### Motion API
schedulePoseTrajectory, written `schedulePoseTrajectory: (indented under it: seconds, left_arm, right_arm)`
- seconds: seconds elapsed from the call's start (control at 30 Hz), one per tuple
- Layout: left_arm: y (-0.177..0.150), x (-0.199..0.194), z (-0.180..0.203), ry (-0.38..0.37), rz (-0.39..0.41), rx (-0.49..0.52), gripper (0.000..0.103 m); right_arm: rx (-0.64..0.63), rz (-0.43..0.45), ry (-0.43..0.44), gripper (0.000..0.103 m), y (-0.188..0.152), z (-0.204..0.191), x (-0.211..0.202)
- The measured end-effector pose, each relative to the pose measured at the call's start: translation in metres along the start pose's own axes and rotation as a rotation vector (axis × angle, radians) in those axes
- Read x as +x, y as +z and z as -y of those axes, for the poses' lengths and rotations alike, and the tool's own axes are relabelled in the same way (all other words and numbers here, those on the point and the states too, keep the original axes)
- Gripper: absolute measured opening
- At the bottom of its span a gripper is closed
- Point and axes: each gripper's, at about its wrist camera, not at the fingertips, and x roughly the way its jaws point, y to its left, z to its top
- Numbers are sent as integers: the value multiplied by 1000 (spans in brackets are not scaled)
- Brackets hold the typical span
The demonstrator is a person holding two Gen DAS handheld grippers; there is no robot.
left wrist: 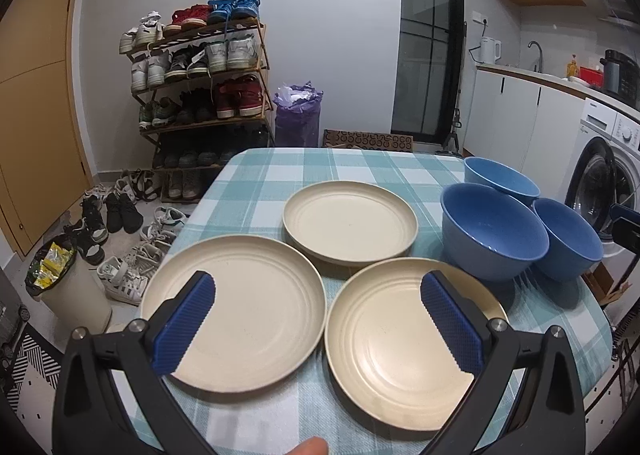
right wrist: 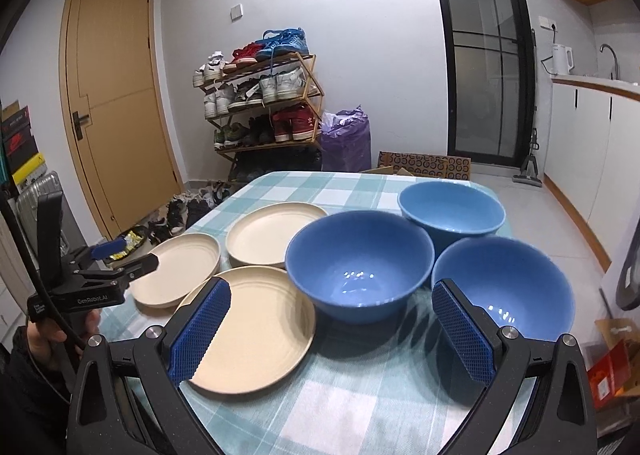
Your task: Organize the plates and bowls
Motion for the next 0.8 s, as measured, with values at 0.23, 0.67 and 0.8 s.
schedulePoseTrajectory:
  seconds: [0.23,0.67,0.8]
  left_arm:
    - [23,8,-12,-6,-2,-14,103]
    - [62,27,-24,21,11,6,103]
    - [71,36,-28,15,3,-2,103]
  right_arm:
    - [-13,-16,4,102,28,-2,13]
    - [-54,-80,28,102,79,-13,55]
    - [-66,-95,41,102,94,-15,67]
